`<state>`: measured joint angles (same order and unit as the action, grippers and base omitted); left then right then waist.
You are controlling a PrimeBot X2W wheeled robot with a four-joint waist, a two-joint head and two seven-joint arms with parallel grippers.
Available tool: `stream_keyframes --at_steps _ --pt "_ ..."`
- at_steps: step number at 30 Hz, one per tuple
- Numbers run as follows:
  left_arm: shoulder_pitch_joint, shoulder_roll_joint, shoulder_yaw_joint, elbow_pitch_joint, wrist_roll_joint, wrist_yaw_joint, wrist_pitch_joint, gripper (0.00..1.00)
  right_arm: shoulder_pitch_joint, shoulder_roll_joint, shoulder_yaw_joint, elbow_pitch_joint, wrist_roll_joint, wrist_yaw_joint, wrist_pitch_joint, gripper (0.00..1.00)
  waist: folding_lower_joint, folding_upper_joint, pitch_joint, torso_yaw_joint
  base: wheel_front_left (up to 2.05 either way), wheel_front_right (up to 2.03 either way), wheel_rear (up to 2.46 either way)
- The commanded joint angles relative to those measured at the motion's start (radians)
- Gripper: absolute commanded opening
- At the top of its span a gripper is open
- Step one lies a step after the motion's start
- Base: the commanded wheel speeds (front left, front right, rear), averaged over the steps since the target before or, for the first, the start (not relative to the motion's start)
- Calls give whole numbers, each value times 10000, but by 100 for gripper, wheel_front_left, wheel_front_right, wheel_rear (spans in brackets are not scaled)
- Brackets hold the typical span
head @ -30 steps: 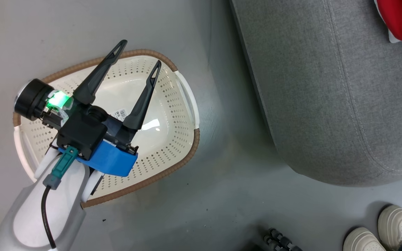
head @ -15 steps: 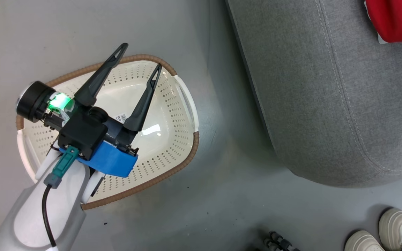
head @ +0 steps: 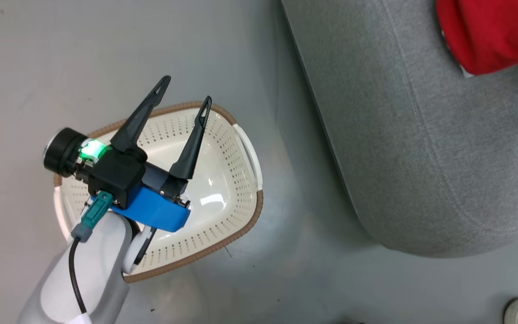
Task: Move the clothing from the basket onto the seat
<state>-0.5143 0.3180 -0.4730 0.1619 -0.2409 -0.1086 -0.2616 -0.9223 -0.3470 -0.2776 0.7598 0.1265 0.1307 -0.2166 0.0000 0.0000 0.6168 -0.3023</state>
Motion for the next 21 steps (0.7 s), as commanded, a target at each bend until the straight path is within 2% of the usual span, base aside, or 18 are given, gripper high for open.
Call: stream_keyframes --at_steps 1,15,21 --pt "126 -31 42 17 -60 29 -39 100 213 35 43 -62 -40 1 19 100 0 0 -438 147 0 0 0" --pt "2243 -1443 1315 539 -450 -133 -36 100 3275 337 1450 -2009 184 1 548 100 0 0 -3439 1090 0 0 0" --pt "3167 -1863 1953 782 -464 -181 -38 100 4839 870 1630 -3252 165 1 691 100 0 0 -4364 1610 0 0 0"
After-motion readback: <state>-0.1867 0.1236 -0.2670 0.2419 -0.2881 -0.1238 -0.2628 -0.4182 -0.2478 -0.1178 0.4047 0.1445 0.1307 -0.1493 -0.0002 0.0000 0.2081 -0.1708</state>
